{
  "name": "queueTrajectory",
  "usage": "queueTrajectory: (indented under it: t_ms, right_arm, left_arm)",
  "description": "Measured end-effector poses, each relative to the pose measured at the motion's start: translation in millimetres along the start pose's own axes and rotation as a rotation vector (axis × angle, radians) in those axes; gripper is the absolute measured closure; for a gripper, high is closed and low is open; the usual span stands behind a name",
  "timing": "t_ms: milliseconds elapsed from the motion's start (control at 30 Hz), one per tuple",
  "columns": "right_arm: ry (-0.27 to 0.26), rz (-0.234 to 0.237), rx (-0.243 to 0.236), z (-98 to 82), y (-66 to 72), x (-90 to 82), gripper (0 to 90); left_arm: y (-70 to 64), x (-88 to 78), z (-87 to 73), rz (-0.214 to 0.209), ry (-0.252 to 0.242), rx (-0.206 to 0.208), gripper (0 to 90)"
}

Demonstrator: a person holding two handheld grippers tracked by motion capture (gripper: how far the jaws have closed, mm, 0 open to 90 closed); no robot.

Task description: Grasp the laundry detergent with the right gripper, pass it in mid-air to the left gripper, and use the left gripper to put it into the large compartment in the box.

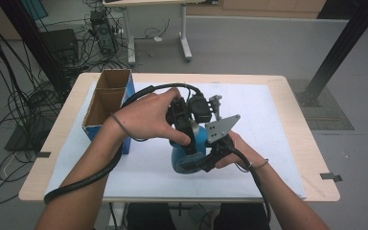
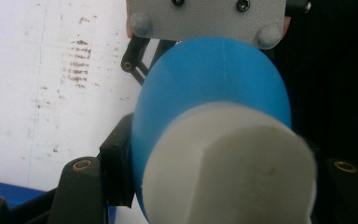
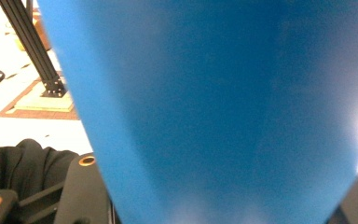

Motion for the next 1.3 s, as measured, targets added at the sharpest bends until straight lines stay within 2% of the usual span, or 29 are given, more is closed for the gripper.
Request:
queueTrajectory:
  t_ms: [400,633,800,933,1100,1300]
  right_arm:
    - [-0.014,-0.011,0.031,-1.6,-0.6,0.4,31.0]
    - [-0.043,-0.047,0.074,-1.8,-3.2,0.0,17.2]
    - [-0.058,-0.066,0.083,-2.3,-4.4,-2.3,13.8]
    - [-0.068,-0.067,0.09,-2.4,-3.9,-4.1,11.9]
    - [-0.081,-0.061,0.092,-2.3,-2.7,-5.2,4.0]
    - [-0.093,-0.069,0.088,-3.1,-2.3,-8.1,2.8]
  left_arm:
    - [0.8,-2.4,0.1,0.007,-0.001,-0.002,37.4]
    - [1.1,-1.7,-0.6,0.007,-0.004,-0.014,37.4]
    - [0.8,-1.1,-1.6,0.004,0.003,-0.021,37.4]
    - [0.4,-2.0,-2.1,0.011,0.007,-0.011,37.4]
    - [-0.4,-3.1,-2.3,0.006,0.005,-0.008,37.4]
    - [0.8,-2.2,-2.2,0.01,-0.002,-0.014,37.4]
Point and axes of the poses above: each handheld gripper's, and its own axes: x roughly forward along the jaws, z roughly out of its top, y roughly to its left, the point moved 9 cm from there along x, roughly forward along the jaws, and after that the axes turned 6 degrees about -x, right-handed, at the moved point
